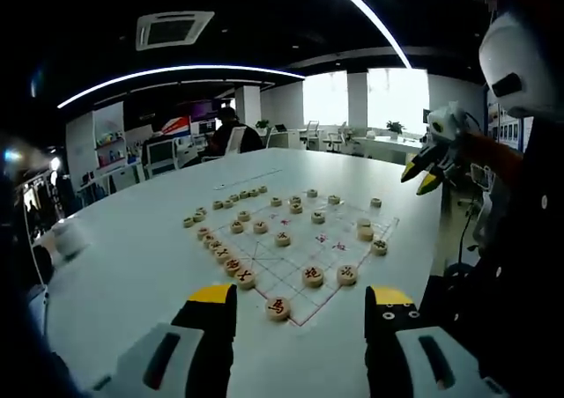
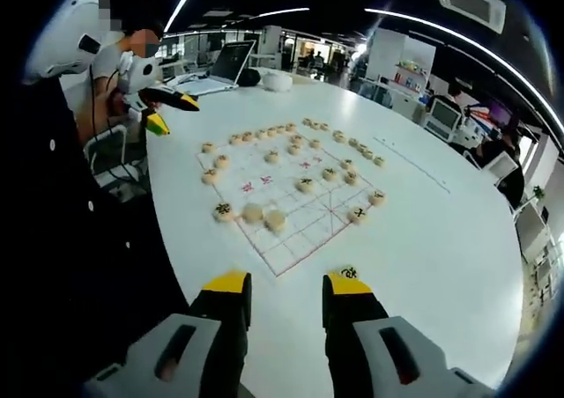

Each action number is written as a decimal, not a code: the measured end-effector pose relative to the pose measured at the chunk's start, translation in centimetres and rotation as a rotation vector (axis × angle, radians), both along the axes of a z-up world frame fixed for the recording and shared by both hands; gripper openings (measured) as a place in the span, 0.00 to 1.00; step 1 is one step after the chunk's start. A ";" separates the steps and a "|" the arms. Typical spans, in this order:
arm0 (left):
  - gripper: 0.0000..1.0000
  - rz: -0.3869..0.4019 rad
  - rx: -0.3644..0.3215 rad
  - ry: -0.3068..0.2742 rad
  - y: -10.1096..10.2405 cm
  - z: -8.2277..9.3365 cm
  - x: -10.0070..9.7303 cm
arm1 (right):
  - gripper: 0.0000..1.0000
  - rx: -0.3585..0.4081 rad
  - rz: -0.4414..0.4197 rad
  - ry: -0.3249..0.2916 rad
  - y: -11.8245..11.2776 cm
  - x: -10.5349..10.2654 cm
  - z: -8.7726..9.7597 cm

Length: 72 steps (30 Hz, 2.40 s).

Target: Pick up the chess pieces one by one and place each piece onto its starting position on the chessboard, setting the pieces on their correct points until all the chess pieces are arranged in the starting layout

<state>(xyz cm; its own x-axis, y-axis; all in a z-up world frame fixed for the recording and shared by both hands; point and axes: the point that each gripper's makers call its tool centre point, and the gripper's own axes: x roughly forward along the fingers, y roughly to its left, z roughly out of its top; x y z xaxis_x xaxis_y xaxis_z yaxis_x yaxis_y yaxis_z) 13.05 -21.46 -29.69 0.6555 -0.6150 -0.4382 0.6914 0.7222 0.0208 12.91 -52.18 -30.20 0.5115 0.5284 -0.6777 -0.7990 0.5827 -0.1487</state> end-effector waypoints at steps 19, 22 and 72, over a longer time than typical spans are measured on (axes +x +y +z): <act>0.60 0.041 -0.028 0.012 1.6 -0.2 -1.0 | 0.32 -0.117 0.268 0.076 6.7 3.5 -3.3; 0.60 0.058 -0.025 0.012 2.1 -0.3 -1.1 | 0.31 -0.150 0.305 0.083 7.4 3.9 -4.1; 0.58 0.057 -0.189 0.094 0.4 0.7 1.0 | 0.19 -0.280 0.374 -0.306 8.2 7.8 0.4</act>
<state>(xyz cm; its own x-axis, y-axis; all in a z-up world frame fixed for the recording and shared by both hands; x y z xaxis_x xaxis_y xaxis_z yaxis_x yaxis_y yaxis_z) 14.01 -21.02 -28.98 0.6528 -0.6553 -0.3800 0.6421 0.7448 -0.1814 20.69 -43.95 -29.85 0.5193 0.5324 -0.6685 -0.8398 0.1729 -0.5146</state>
